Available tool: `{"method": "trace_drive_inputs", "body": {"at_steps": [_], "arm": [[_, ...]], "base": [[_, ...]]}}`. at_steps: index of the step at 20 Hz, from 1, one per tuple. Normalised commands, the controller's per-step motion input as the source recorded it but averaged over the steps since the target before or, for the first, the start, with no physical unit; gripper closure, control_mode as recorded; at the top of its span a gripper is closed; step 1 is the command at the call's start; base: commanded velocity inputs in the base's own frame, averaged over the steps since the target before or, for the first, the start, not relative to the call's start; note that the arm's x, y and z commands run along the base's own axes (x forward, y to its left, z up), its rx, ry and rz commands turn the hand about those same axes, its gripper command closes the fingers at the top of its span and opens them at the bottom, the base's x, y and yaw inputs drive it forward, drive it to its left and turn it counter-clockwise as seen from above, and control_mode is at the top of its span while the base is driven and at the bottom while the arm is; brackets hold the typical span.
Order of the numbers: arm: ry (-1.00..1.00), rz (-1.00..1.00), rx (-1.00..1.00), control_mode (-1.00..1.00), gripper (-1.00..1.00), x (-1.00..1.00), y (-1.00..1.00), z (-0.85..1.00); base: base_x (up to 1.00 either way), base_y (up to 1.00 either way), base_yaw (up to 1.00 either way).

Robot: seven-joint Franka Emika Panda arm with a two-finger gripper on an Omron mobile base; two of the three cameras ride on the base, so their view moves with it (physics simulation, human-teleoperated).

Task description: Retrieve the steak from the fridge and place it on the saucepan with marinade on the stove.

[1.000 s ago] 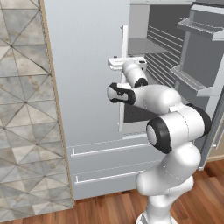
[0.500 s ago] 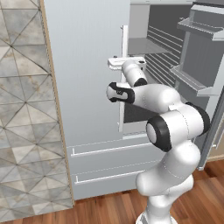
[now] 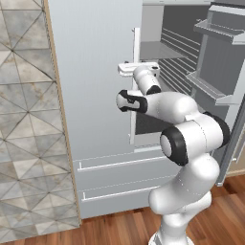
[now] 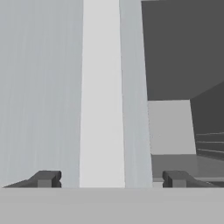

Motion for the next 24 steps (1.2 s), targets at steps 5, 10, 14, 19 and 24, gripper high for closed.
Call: {"method": "trace_drive_inputs", "body": {"at_steps": [5, 10, 14, 19, 24], "arm": [[0.00, 0.00, 0.00, -1.00, 1.00, 0.00, 0.00, 0.00], [0.00, 0.00, 0.00, -1.00, 1.00, 0.00, 0.00, 0.00], [0.00, 0.00, 0.00, -1.00, 1.00, 0.00, 0.00, 0.00], [0.00, 0.00, 0.00, -1.00, 1.00, -0.41, 0.09, 0.00], [0.00, 0.00, 0.00, -1.00, 1.00, -0.68, 0.10, 0.00]], "base": [[0.00, 0.00, 0.00], [0.00, 0.00, 0.00], [0.00, 0.00, 0.00], [0.00, 0.00, 0.00], [0.00, 0.00, 0.00]]}}
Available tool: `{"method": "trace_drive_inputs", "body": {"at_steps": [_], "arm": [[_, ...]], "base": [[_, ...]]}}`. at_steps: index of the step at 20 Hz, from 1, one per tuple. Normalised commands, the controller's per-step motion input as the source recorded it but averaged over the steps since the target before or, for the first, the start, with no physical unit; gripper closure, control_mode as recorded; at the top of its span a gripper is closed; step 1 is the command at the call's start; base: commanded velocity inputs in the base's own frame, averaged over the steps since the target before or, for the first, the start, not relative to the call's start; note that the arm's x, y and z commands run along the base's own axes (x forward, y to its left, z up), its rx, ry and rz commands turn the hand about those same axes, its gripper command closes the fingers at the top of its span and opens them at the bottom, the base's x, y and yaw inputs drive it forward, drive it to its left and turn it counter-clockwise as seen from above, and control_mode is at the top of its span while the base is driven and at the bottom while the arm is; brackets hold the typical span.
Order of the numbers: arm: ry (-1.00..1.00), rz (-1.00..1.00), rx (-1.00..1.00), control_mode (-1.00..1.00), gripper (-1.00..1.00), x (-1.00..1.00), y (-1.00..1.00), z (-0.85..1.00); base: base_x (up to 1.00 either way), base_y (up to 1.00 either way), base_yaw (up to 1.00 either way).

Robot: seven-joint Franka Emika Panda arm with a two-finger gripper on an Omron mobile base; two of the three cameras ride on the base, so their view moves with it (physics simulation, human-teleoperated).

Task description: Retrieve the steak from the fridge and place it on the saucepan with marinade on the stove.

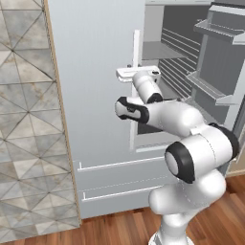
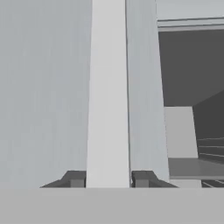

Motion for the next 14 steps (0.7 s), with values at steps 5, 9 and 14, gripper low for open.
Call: {"method": "trace_drive_inputs", "body": {"at_steps": [5, 9, 14], "arm": [[0.01, 0.00, 0.00, -1.00, 1.00, -0.60, 0.16, 0.00], [0.04, 0.00, 0.00, -1.00, 1.00, -0.54, 0.21, 0.00], [0.05, 0.00, 0.00, -1.00, 1.00, -0.47, 0.23, 0.00]], "base": [[0.00, 0.00, 0.00], [0.00, 0.00, 0.00], [0.00, 0.00, 0.00]]}}
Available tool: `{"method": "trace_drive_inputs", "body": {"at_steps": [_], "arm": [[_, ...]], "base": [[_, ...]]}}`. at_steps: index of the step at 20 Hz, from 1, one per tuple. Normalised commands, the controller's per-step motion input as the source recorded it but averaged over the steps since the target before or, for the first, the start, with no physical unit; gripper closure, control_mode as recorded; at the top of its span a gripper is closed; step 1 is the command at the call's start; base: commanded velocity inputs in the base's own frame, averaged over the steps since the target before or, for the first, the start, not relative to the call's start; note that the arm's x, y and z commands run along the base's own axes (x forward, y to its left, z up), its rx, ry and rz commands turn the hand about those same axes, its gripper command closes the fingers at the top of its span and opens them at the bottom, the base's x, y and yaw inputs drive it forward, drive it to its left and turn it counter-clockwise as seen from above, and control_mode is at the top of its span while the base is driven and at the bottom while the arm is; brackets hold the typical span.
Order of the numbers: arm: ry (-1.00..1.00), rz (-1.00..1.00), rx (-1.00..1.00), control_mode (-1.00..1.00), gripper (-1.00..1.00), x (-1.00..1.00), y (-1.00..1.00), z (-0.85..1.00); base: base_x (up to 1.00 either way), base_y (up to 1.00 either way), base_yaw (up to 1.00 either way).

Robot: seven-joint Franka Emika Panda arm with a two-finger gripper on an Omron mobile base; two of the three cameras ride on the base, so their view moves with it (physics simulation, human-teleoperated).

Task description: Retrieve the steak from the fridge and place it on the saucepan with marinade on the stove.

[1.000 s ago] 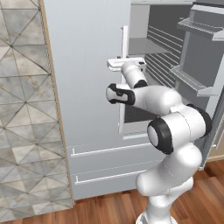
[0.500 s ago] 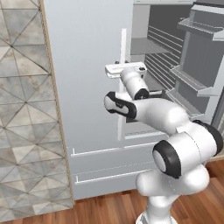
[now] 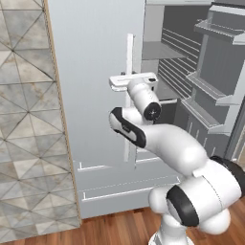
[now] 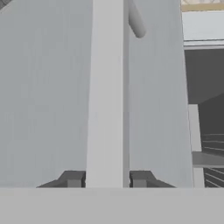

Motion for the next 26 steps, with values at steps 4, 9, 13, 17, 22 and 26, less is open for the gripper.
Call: {"method": "trace_drive_inputs", "body": {"at_steps": [4, 9, 13, 17, 22, 26], "arm": [[0.05, -0.01, 0.00, -1.00, 1.00, -0.45, 0.30, 0.00], [0.05, -0.04, 0.00, -1.00, 1.00, -0.41, 0.38, 0.00], [0.06, -0.05, 0.00, -1.00, 1.00, -0.36, 0.41, 0.00], [0.07, -0.06, 0.00, -1.00, 1.00, -0.25, 0.44, 0.00], [0.08, -0.06, 0.00, -1.00, 1.00, -0.19, 0.44, 0.00], [0.08, -0.06, 0.00, -1.00, 1.00, -0.14, 0.46, 0.00]], "base": [[0.00, 0.00, 0.00], [0.00, 0.00, 0.00], [0.00, 0.00, 0.00], [0.00, 0.00, 0.00], [0.00, 0.00, 0.00], [0.00, 0.00, 0.00]]}}
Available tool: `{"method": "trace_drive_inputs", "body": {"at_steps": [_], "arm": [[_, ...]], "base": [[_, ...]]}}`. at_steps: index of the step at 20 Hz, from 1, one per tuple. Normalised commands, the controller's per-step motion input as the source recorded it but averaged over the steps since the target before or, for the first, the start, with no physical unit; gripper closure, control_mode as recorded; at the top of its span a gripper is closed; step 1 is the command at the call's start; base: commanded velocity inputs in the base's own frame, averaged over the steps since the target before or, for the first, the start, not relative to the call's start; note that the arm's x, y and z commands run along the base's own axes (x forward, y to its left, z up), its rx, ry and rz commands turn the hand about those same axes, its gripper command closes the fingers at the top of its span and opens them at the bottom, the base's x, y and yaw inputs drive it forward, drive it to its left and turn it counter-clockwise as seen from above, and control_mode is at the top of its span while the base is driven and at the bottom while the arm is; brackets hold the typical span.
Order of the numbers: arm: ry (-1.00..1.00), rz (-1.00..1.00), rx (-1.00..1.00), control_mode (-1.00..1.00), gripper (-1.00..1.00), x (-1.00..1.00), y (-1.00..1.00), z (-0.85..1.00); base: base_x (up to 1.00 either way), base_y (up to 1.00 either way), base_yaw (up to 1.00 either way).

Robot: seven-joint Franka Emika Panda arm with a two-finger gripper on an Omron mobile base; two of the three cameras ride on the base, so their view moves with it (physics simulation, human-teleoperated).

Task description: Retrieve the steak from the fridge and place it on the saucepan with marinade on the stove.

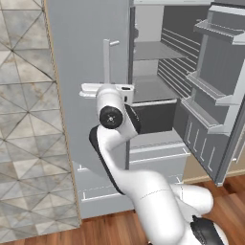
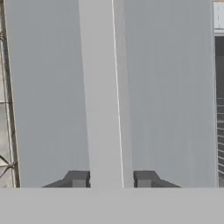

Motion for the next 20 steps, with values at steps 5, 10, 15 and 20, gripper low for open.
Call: {"method": "trace_drive_inputs", "body": {"at_steps": [5, 10, 15, 20], "arm": [[0.08, -0.05, 0.00, -1.00, 1.00, -0.08, 0.45, 0.00], [0.08, -0.06, 0.00, -1.00, 1.00, 0.00, 0.57, 0.00], [0.08, -0.07, 0.00, -1.00, 1.00, 0.00, 0.72, 0.00], [0.07, -0.08, 0.00, -1.00, 1.00, 0.00, 0.81, 0.00]], "base": [[0.00, 0.00, 0.00], [0.00, 0.00, 0.00], [0.00, 0.00, 0.00], [0.00, 0.00, 0.00]]}}
